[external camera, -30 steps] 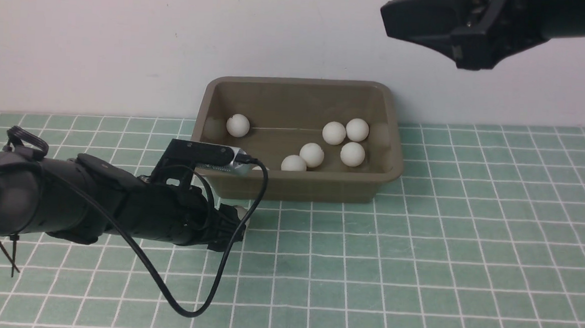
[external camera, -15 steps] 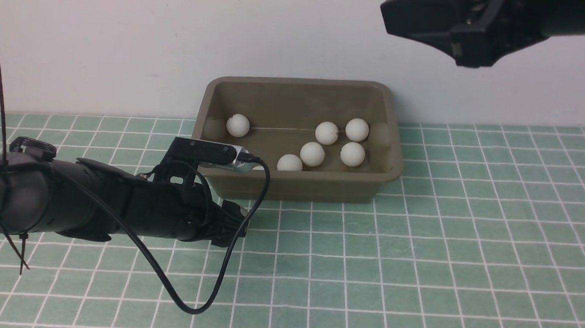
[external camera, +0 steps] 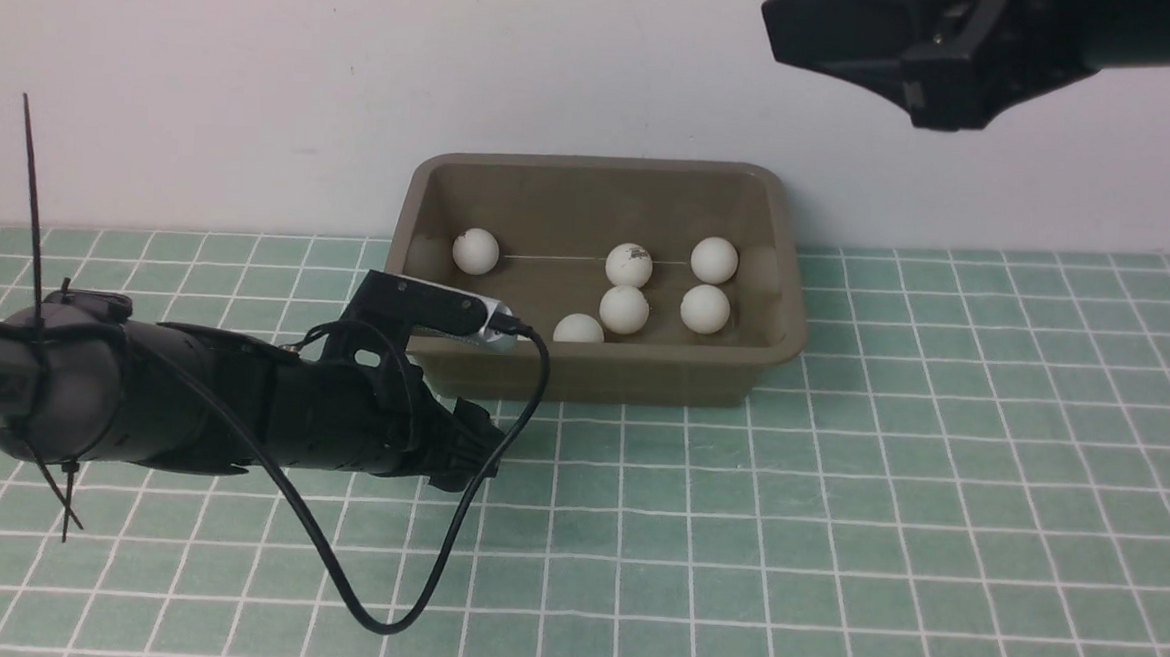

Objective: Put the table tennis balls in the box on the green coffee tablecloth.
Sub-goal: 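Reach for and grasp a ping pong ball on the table beside the basket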

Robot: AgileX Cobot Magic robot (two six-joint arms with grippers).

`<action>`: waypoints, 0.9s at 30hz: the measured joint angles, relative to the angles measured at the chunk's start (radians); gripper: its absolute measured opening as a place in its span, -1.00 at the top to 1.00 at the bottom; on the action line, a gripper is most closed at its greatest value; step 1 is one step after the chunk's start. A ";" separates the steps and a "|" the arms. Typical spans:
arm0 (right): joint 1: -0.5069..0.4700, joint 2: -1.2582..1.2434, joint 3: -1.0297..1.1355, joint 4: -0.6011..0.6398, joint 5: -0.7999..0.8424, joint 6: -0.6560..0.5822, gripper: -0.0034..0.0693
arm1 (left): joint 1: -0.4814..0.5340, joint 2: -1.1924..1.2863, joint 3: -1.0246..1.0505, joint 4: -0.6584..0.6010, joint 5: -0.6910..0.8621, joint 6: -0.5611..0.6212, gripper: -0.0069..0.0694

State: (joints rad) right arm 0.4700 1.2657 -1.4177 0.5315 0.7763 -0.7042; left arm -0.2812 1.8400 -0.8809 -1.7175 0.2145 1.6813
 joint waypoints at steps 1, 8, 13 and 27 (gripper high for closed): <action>0.000 0.000 0.000 0.000 0.000 0.000 -0.31 | 0.000 0.001 0.000 0.000 0.001 0.001 -0.42; 0.000 0.000 0.000 0.000 -0.004 -0.002 -0.31 | 0.000 0.033 -0.012 -0.001 0.015 0.010 -0.42; 0.000 0.000 0.000 0.000 -0.006 -0.015 -0.31 | 0.000 0.054 -0.039 -0.001 0.019 0.011 -0.41; 0.000 0.000 0.000 0.001 -0.007 -0.022 -0.31 | 0.000 0.050 -0.053 -0.002 0.086 0.017 -0.03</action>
State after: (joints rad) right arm 0.4700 1.2657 -1.4177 0.5323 0.7689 -0.7262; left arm -0.2812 1.8897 -0.9340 -1.7199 0.3007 1.6979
